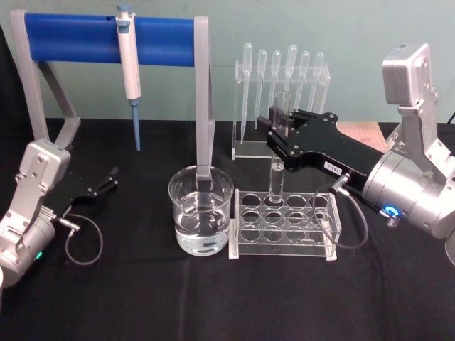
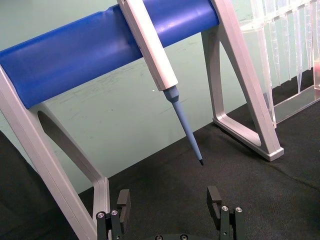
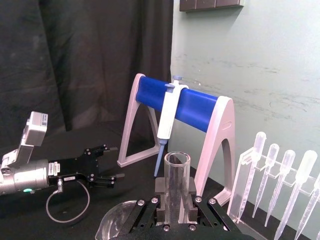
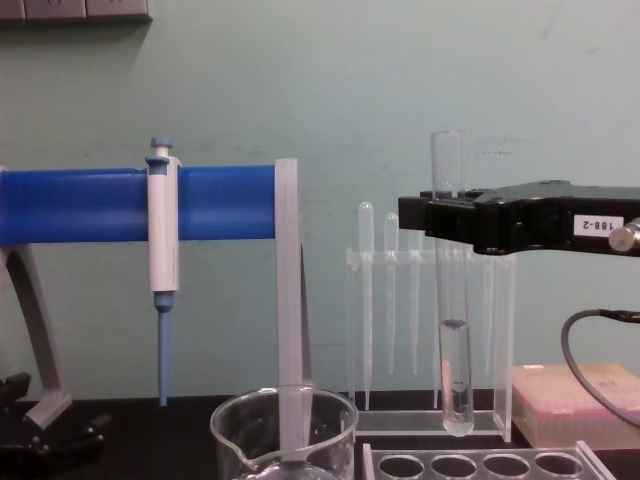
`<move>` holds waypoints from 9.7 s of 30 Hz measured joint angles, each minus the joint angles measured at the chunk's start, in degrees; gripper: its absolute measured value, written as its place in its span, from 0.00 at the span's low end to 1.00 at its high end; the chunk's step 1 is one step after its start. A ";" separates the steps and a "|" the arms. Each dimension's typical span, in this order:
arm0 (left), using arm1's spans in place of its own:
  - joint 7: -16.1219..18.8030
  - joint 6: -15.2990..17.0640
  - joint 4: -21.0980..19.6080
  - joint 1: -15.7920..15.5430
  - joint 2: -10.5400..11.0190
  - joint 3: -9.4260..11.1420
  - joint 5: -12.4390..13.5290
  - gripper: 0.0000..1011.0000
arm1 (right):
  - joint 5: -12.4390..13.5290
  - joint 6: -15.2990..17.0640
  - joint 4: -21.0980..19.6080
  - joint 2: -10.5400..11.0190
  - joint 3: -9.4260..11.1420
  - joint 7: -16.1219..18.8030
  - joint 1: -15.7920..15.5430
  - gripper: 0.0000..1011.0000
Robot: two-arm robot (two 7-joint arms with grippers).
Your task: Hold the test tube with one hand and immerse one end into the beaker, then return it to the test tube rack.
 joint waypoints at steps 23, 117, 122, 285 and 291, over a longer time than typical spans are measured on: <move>0.00 0.00 0.00 0.00 0.00 0.00 0.00 0.99 | 0.00 0.00 0.00 0.00 0.00 0.00 0.00 0.22; 0.00 0.00 0.00 0.00 0.00 0.00 0.00 0.99 | -10.40 -13.08 24.32 -18.25 -7.30 5.45 5.01 0.22; 0.00 0.00 0.00 0.00 0.00 0.00 0.00 0.99 | -10.39 -13.08 24.32 -18.23 -7.32 5.45 5.04 0.22; 0.00 0.00 0.00 0.00 0.00 0.00 0.00 0.99 | -10.32 -13.10 24.34 -18.16 -7.41 5.38 5.13 0.22; 0.00 0.00 0.00 0.00 0.00 0.00 0.00 0.99 | -10.32 -13.10 24.34 -18.16 -7.41 5.37 5.13 0.22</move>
